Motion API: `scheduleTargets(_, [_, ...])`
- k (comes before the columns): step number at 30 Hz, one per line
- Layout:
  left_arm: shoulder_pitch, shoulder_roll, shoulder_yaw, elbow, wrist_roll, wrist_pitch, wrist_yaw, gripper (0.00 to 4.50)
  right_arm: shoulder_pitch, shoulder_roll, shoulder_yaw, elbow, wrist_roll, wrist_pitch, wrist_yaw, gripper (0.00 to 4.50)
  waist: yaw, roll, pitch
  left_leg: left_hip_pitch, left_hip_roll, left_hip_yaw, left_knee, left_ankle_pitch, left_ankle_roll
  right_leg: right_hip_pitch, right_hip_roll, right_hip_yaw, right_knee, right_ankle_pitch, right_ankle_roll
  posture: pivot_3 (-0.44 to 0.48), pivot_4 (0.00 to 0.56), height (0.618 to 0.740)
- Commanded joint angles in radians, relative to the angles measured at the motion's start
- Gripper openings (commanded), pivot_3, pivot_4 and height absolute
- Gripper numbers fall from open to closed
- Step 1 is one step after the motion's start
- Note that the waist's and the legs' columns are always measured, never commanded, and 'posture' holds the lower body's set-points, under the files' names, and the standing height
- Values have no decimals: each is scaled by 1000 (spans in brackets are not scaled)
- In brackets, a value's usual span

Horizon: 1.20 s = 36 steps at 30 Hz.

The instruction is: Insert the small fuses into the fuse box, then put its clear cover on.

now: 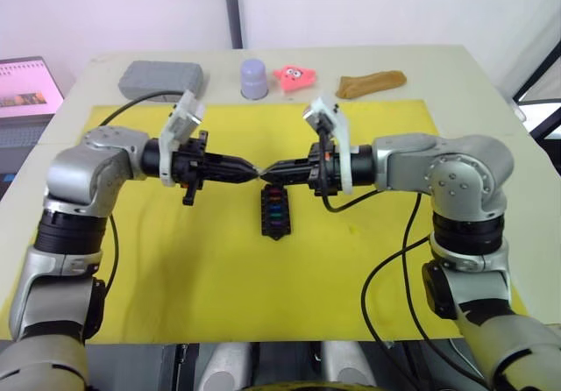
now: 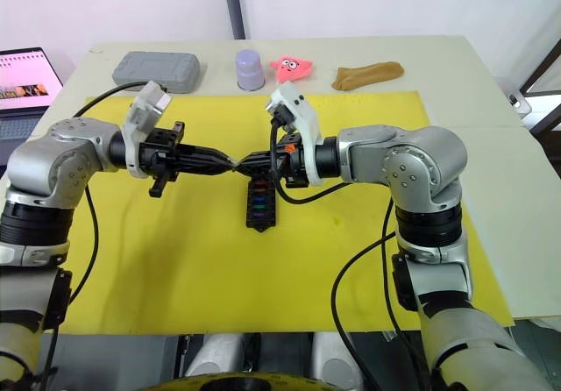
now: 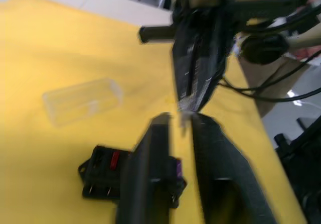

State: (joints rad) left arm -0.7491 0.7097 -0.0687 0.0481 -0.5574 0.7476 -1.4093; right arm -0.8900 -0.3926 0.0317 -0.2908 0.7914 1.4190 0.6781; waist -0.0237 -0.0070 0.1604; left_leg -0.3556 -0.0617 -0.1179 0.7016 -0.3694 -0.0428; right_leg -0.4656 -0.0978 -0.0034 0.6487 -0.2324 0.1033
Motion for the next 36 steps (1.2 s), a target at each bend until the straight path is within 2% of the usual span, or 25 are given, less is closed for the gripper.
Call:
scheduleTargets(1, [-14,21,-4,-4,27,-44,5,2376,-47,-41,38,-20,-9,-50,29,0,1,0,0,0,0,0,0,0,0,0,0,0,0,0,0,0,150,740])
scheduleTargets(5, [-6,49,-36,44,106,-166,-22,4481,-98,-145,173,34,-110,-176,111,0,1,0,0,0,-1,0,0,0,0,0,0,0,-1,0,0,0,150,740])
scheduleTargets(10, [5,53,-84,132,231,-371,-29,4481,-157,-214,314,131,-238,-343,224,0,0,0,0,0,-2,1,-1,0,0,0,0,0,-1,0,0,0,150,740])
scheduleTargets(17, [30,30,-115,241,344,-598,-1,4481,-230,-221,467,285,-424,-560,374,0,0,0,0,0,-2,2,-1,0,0,-1,0,0,-1,0,0,0,150,740])
scheduleTargets(26, [22,-9,-119,290,384,-674,-1,4481,-278,-160,525,440,-559,-661,476,0,-5,0,0,-1,-2,1,-1,0,0,-2,0,0,-1,0,0,0,150,740])
scheduleTargets(36, [22,-48,-123,266,385,-672,6,4481,-260,-120,545,470,-640,-678,540,0,-22,0,0,-1,-2,0,-1,0,0,-2,0,0,0,0,0,0,150,740])
